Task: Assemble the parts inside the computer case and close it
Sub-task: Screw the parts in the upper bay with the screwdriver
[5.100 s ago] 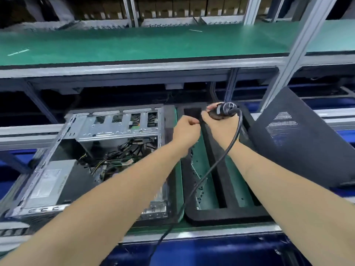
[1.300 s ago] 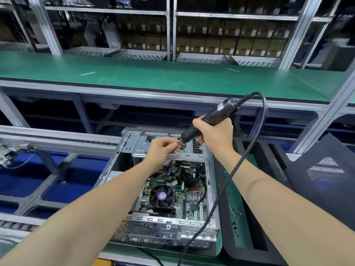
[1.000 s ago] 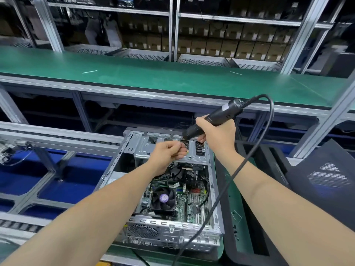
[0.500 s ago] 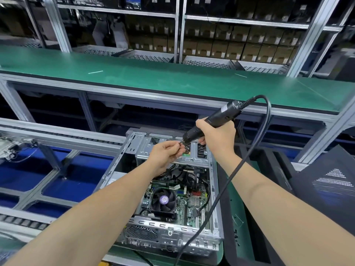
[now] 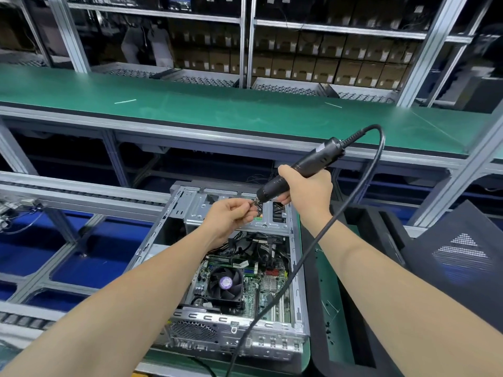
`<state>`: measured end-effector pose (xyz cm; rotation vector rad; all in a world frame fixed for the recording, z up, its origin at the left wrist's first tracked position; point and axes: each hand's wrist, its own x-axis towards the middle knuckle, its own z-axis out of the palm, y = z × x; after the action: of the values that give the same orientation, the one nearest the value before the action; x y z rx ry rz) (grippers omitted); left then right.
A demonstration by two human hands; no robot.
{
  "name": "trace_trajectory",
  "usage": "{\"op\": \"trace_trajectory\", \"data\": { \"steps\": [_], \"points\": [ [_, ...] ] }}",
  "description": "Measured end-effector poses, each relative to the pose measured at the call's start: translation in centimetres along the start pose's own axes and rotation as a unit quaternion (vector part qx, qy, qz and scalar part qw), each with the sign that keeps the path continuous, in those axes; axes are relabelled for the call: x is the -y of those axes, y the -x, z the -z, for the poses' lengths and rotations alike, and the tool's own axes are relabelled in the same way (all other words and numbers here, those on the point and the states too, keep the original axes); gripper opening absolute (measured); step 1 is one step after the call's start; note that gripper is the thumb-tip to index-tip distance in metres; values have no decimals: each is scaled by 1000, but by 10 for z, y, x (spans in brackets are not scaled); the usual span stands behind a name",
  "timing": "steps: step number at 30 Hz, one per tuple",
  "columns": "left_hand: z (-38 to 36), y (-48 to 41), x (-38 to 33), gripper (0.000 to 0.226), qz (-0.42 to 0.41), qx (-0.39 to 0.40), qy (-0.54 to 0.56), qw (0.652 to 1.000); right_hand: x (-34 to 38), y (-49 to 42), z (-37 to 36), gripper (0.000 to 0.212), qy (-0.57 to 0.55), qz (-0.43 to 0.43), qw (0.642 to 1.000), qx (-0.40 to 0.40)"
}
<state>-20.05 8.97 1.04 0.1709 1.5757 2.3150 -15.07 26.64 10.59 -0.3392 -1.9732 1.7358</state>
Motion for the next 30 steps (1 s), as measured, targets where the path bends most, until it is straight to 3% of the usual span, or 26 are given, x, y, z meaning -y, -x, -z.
{"op": "trace_trajectory", "data": {
  "steps": [5, 10, 18, 20, 23, 25, 30],
  "points": [
    [-1, 0, -1, 23, 37, 17, 30, 999, -3, 3, 4, 23, -12, 11, 1000, 25],
    [1, 1, 2, 17, -2, -3, -20, 1000, 0, 6, 1, 16, 30, 30, 998, 37],
    [9, 9, 4, 18, 8, 0, -12, 1000, 3, 7, -8, 12, 34, 57, 997, 49],
    [9, 13, 2, 25, -3, -38, -36, 999, 2, 8, -13, 19, 45, 76, 995, 47],
    [13, 20, 6, 32, -31, -239, -127, 962, -2, 7, -21, 32, 93, 80, 991, 59],
    [16, 28, 15, 27, -1, -353, -115, 929, -4, 7, -26, 36, 108, 78, 989, 67],
    [9, 33, 33, 17, 63, -332, -32, 941, -7, 6, -37, 37, 136, 98, 984, 56]
  ]
}}
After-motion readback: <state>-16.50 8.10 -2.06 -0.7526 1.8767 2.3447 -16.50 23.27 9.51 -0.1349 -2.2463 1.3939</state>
